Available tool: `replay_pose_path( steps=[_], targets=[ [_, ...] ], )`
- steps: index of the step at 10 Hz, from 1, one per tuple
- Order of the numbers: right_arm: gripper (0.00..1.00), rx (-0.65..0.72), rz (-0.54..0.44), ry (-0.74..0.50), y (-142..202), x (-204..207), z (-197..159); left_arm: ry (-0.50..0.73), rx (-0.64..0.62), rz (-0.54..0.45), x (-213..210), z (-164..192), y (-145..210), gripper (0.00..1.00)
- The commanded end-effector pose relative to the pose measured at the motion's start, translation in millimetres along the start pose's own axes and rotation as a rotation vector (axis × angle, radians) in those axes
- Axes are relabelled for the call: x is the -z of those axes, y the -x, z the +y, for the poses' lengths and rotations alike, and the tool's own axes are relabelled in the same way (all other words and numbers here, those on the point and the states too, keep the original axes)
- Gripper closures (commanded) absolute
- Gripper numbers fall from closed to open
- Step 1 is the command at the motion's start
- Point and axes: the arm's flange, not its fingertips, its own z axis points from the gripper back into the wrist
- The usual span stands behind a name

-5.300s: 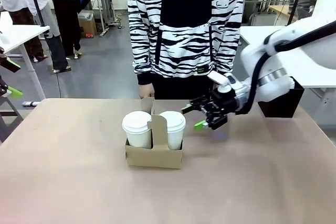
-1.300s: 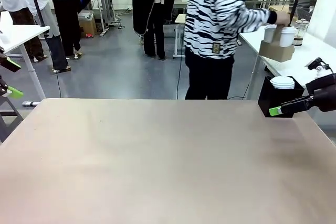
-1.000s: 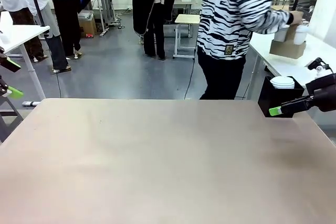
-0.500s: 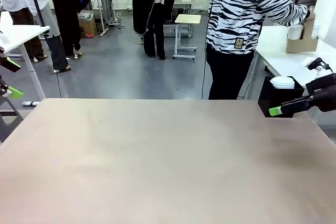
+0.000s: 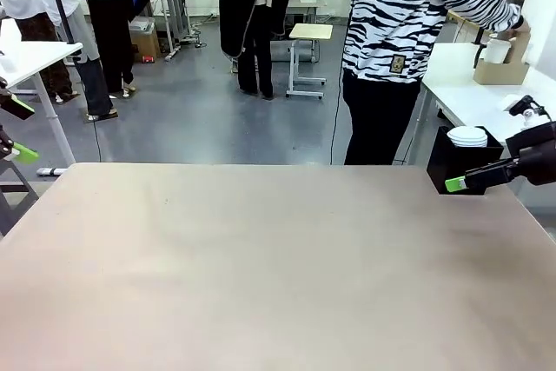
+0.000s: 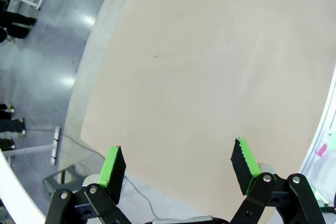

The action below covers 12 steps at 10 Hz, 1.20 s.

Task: Pour a drink into a cup and package it in a carrier.
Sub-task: Insert the held 600 ml Paper Cup into the Cup Carrier.

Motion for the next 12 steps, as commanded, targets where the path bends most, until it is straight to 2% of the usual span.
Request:
replay_pose_path(
  steps=[1,12],
  targets=[
    [0.0,-0.025,0.003,-0.005,3.8,-2.2,-3.2,0.008,-0.016,-0.012,0.5,-0.2,-0.8,0.0],
    [0.0,-0.025,0.003,-0.005,3.8,-2.2,-3.2,0.008,-0.016,-0.012,0.5,-0.2,-0.8,0.0]
  ],
)
